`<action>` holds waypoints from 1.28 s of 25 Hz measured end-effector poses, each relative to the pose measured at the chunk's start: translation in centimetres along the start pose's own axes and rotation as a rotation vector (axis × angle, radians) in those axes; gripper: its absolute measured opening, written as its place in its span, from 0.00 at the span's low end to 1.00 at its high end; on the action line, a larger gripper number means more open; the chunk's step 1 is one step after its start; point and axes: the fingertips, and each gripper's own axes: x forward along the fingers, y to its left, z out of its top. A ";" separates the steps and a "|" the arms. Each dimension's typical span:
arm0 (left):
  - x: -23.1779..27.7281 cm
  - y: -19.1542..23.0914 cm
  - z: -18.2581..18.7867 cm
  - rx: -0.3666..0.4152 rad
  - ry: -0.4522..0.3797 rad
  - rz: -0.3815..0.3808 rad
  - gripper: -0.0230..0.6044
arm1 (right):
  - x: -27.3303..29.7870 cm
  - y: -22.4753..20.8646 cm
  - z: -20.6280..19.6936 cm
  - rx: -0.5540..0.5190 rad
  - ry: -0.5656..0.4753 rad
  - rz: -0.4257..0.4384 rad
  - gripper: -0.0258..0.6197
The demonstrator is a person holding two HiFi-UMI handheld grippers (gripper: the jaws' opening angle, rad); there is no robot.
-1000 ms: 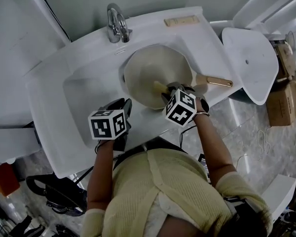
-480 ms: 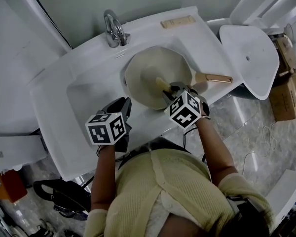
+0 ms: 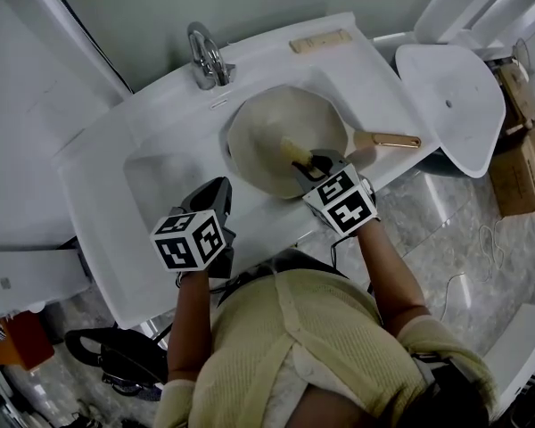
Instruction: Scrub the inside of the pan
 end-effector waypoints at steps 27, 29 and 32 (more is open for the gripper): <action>-0.6 1.6 0.3 0.004 -0.037 0.078 0.14 | -0.9 -0.2 1.0 0.382 -0.163 0.046 0.17; -0.6 1.7 0.3 0.003 -0.035 0.081 0.14 | -0.9 -0.3 1.0 0.394 -0.167 0.046 0.17; -0.6 1.9 0.1 0.007 -0.024 0.093 0.14 | -0.8 -0.3 1.1 0.406 -0.168 0.046 0.17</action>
